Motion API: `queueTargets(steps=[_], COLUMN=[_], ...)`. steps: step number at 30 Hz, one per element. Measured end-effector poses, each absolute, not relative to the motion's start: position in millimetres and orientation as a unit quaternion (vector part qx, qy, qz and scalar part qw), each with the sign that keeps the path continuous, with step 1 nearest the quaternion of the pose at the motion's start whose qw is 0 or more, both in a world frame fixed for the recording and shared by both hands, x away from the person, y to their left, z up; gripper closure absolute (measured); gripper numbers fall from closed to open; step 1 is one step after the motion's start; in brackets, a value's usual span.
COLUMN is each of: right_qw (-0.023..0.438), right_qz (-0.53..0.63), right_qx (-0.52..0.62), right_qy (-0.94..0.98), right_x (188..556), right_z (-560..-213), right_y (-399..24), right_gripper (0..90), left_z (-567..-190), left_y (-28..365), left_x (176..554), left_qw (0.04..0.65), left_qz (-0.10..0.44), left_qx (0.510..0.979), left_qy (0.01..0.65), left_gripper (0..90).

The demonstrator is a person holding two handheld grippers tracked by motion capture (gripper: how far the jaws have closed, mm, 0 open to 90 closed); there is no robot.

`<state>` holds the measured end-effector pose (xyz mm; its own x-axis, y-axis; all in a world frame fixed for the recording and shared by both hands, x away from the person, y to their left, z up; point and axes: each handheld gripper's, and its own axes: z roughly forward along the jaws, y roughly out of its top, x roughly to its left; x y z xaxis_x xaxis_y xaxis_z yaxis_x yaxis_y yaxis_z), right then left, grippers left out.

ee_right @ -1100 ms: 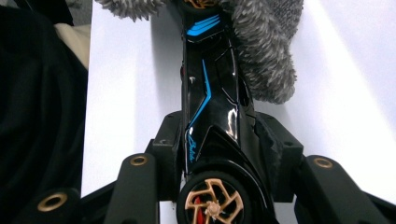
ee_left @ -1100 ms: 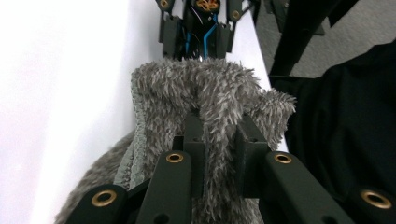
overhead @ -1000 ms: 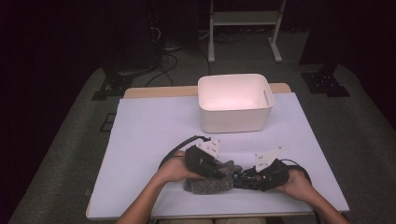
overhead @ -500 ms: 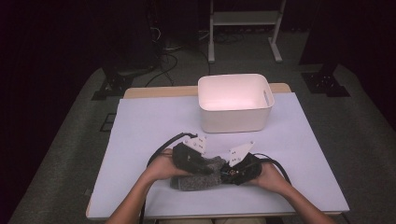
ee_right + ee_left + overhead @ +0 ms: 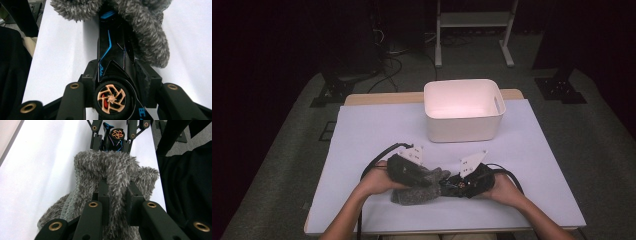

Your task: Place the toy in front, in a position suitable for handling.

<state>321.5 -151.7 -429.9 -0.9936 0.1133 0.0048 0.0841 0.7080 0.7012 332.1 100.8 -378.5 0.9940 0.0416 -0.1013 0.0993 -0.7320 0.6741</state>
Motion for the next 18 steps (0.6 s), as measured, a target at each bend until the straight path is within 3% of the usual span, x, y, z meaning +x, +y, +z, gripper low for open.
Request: queueTargets(steps=[13,18], right_qw=[0.045,0.046], right_qz=[0.387,0.387], right_qx=[0.054,0.061], right_qy=[0.919,0.919], right_x=[340.7,340.4], right_z=[-431.2,-431.3], right_y=[-150.0,-150.6], right_gripper=[56.3,55.5], left_z=[-369.3,-376.9], left_y=[99.0,94.4], left_x=[352.1,356.0], left_qw=[0.358,0.348], left_qz=[-0.025,-0.042], left_qx=[0.932,0.935], left_qy=[0.054,0.057], left_gripper=[78.3,78.3])
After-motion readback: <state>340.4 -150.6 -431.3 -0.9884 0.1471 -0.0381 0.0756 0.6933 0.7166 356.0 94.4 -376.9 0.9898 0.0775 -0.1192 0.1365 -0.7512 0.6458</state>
